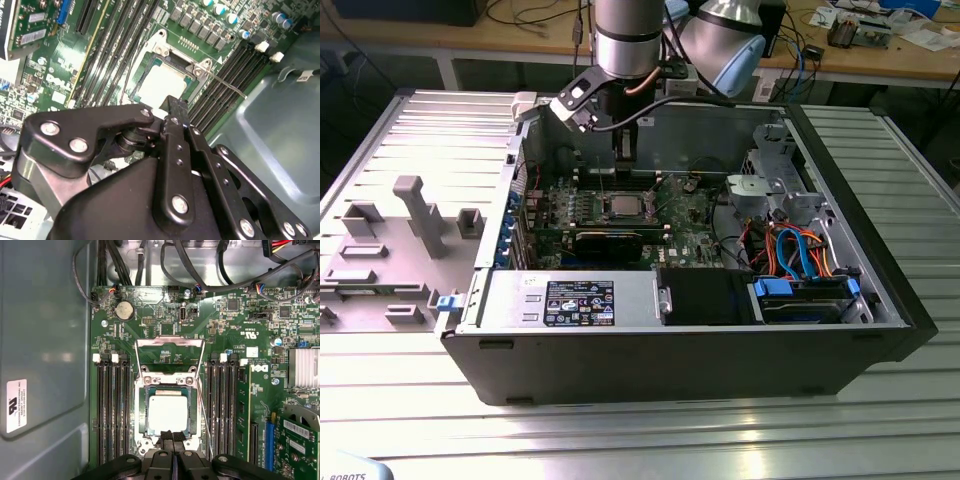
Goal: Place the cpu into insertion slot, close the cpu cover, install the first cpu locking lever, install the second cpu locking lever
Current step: 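Close the cpu cover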
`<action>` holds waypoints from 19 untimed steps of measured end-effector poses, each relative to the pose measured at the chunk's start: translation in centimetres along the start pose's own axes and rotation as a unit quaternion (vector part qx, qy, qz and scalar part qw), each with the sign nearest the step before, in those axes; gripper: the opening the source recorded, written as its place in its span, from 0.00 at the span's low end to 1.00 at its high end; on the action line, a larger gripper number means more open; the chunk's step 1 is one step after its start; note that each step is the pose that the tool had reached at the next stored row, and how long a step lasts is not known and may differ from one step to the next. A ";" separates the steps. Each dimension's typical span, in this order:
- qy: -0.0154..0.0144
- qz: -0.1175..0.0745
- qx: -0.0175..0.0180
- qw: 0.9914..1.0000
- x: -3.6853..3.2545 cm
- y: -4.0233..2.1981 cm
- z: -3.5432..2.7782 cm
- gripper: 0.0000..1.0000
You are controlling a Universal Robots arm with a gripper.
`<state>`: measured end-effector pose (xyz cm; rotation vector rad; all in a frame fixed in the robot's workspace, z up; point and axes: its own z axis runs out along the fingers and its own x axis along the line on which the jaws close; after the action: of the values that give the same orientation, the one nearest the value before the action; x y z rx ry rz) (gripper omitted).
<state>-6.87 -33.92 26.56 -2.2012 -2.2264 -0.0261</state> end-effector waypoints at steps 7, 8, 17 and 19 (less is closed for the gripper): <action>0.000 0.000 0.003 1.000 0.00 0.31 -0.01 0.11; 0.000 0.000 0.003 1.000 0.00 0.50 -0.01 0.11; -0.002 0.000 0.009 1.000 -0.03 2.22 0.00 0.11; -0.003 0.000 0.013 1.000 -0.03 2.82 0.00 0.11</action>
<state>-4.05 -33.92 26.57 -2.1917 -2.2166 0.0086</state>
